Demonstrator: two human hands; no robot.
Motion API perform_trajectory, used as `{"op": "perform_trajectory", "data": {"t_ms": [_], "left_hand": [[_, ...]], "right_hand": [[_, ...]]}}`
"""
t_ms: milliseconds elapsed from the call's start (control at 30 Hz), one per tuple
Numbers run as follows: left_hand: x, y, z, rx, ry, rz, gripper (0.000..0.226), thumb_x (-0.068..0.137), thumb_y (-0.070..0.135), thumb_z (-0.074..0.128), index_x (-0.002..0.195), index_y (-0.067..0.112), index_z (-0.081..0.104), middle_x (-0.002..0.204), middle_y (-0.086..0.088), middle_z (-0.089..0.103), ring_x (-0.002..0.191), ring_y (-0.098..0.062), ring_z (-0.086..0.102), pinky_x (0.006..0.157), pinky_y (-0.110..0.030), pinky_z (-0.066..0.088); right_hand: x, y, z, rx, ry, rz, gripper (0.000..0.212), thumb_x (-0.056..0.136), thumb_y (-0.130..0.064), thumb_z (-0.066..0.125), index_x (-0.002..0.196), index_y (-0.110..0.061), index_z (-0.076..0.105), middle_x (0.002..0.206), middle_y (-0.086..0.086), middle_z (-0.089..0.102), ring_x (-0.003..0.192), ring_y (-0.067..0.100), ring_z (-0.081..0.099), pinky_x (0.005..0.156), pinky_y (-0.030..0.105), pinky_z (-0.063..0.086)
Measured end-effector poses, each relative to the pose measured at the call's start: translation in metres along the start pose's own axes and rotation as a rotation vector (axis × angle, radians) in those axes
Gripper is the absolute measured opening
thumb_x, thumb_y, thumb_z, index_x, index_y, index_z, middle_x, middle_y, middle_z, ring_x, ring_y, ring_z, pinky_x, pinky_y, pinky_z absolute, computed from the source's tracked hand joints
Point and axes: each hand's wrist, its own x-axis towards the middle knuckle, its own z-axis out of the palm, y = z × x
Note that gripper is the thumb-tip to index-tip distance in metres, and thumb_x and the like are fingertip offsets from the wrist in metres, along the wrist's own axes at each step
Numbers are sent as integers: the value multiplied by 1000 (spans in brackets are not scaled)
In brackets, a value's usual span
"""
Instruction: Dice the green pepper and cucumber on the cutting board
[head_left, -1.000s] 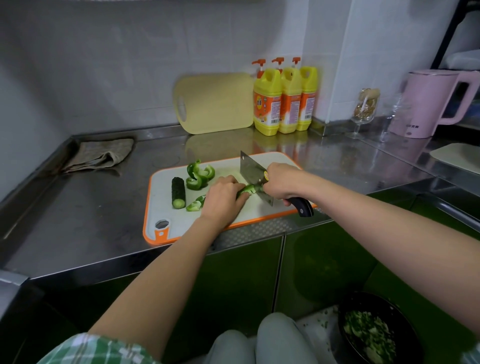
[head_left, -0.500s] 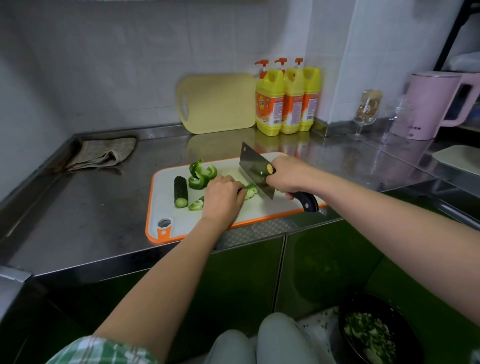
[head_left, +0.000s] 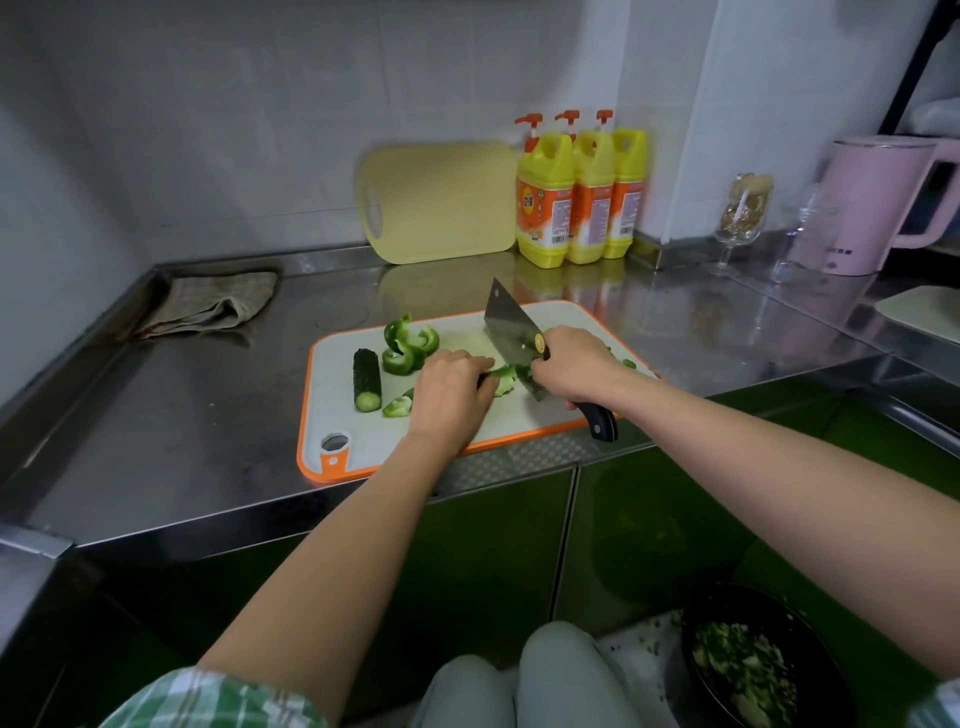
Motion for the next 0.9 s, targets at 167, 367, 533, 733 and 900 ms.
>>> {"op": "perform_trajectory", "data": {"t_ms": [167, 367, 533, 733, 900], "left_hand": [[1, -1, 1, -41, -16, -51, 18, 88, 27, 64, 93, 11, 70, 84, -9, 69, 83, -29, 60, 70, -40, 48], [1, -1, 1, -71, -14, -92, 17, 86, 27, 65, 87, 12, 74, 81, -6, 70, 79, -25, 61, 66, -37, 48], [1, 0, -1, -88, -2, -91, 17, 85, 26, 67, 87, 13, 77, 83, -6, 73, 79, -26, 64, 69, -39, 51], [0, -1, -2, -106, 13, -80, 17, 86, 26, 67, 88, 13, 78, 84, -6, 74, 79, -26, 65, 69, -37, 51], [0, 0, -3, -105, 8, -84, 17, 86, 25, 66, 87, 14, 78, 82, -5, 74, 78, -25, 65, 70, -38, 51]], "right_hand": [[0, -3, -22, -42, -70, -22, 15, 92, -11, 43, 77, -9, 45, 68, 12, 59, 45, 22, 57, 46, 23, 43], [-3, -9, -23, -93, -171, -26, 18, 89, -2, 41, 72, -7, 44, 68, 14, 52, 41, 22, 52, 41, 20, 41], [-4, -8, -9, -99, -138, 1, 10, 89, -4, 44, 82, -4, 51, 64, 15, 56, 40, 23, 55, 40, 19, 40], [1, -4, 3, -54, -6, -27, 11, 92, -11, 46, 81, -8, 48, 73, 12, 58, 46, 24, 60, 44, 25, 44], [-1, -8, -18, -65, -80, -34, 14, 92, -8, 42, 79, -8, 46, 75, 16, 58, 47, 25, 57, 45, 23, 43]]}}
